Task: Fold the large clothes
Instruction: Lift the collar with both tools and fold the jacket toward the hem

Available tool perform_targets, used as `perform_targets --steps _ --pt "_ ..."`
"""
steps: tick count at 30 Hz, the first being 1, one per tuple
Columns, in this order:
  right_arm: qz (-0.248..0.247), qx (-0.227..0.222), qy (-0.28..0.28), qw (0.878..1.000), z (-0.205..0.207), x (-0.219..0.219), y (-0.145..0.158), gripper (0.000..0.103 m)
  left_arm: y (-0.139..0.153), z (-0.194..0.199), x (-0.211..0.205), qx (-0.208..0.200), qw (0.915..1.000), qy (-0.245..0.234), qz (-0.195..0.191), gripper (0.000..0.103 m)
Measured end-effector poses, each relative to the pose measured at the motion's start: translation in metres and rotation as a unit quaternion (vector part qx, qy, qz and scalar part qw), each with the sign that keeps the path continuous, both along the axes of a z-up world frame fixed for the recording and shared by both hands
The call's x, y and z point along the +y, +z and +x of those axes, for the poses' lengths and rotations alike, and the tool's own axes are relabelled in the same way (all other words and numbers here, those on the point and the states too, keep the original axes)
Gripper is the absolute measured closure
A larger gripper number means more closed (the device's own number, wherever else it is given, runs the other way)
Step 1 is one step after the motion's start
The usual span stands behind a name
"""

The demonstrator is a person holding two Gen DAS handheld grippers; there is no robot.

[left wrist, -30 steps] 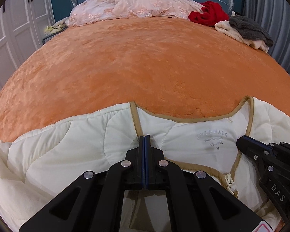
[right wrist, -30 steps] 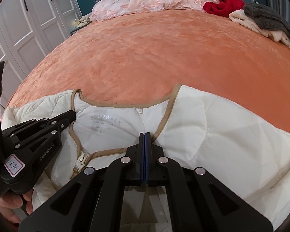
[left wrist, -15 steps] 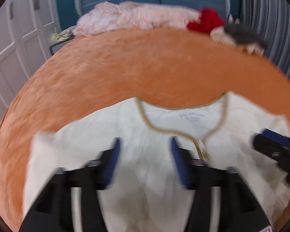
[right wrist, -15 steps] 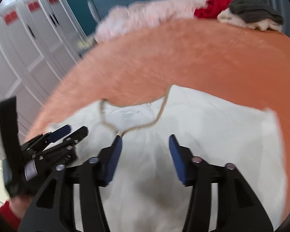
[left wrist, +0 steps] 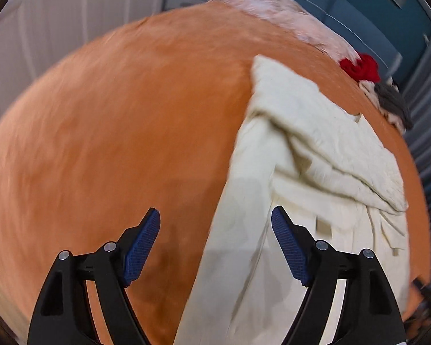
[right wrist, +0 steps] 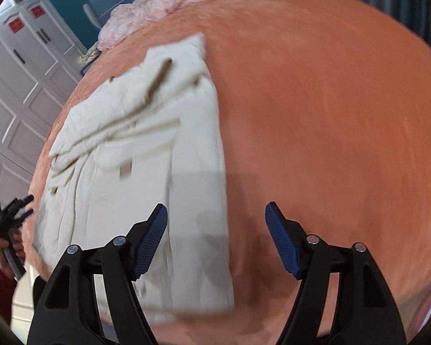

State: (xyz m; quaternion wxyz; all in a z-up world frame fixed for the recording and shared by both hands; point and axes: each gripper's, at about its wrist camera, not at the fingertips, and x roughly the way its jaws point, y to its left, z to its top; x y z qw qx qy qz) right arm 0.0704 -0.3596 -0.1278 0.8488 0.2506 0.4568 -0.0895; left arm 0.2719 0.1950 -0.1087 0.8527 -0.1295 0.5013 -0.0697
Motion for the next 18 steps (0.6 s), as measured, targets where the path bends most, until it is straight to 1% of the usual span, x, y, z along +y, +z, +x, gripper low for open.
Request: perform_targets --steps 4,6,8,11,12,14,15,16,17,18 --pt "0.046 0.008 -0.008 0.999 -0.028 0.012 -0.020 0.035 -0.022 -0.029 0.013 0.041 0.9966 0.023 -0.067 0.026" --pt "0.056 0.011 -0.018 0.998 -0.036 0.020 -0.027 0.034 -0.027 -0.040 0.016 0.049 0.9945 0.025 -0.089 0.026" --pt "0.070 0.001 -0.022 0.997 -0.042 0.025 -0.029 0.034 -0.026 -0.052 0.010 0.039 0.9944 0.023 -0.095 0.026" --pt "0.101 -0.015 -0.028 0.994 -0.043 0.031 -0.029 0.034 -0.029 -0.056 0.003 0.040 0.9930 0.023 -0.108 0.026" --pt "0.111 -0.022 -0.028 0.993 -0.041 0.032 -0.030 0.038 -0.030 -0.056 0.002 0.039 0.9935 0.024 -0.104 0.026" --pt "0.125 -0.028 -0.032 0.991 -0.039 0.033 -0.031 0.042 -0.028 -0.056 -0.003 0.038 0.9948 0.027 -0.091 0.028" --pt "0.130 -0.031 -0.036 0.990 -0.038 0.035 -0.031 0.048 -0.028 -0.056 -0.003 0.039 0.9950 0.028 -0.088 0.031" --pt "0.132 -0.033 -0.041 0.990 -0.036 0.036 -0.030 0.052 -0.027 -0.056 -0.003 0.041 0.9948 0.030 -0.089 0.040" --pt "0.132 -0.032 -0.046 0.990 -0.035 0.037 -0.030 0.058 -0.026 -0.057 -0.003 0.045 0.9942 0.028 -0.094 0.046" --pt "0.134 -0.032 -0.051 0.989 -0.035 0.037 -0.030 0.069 -0.026 -0.057 -0.003 0.051 0.9937 0.025 -0.096 0.058"
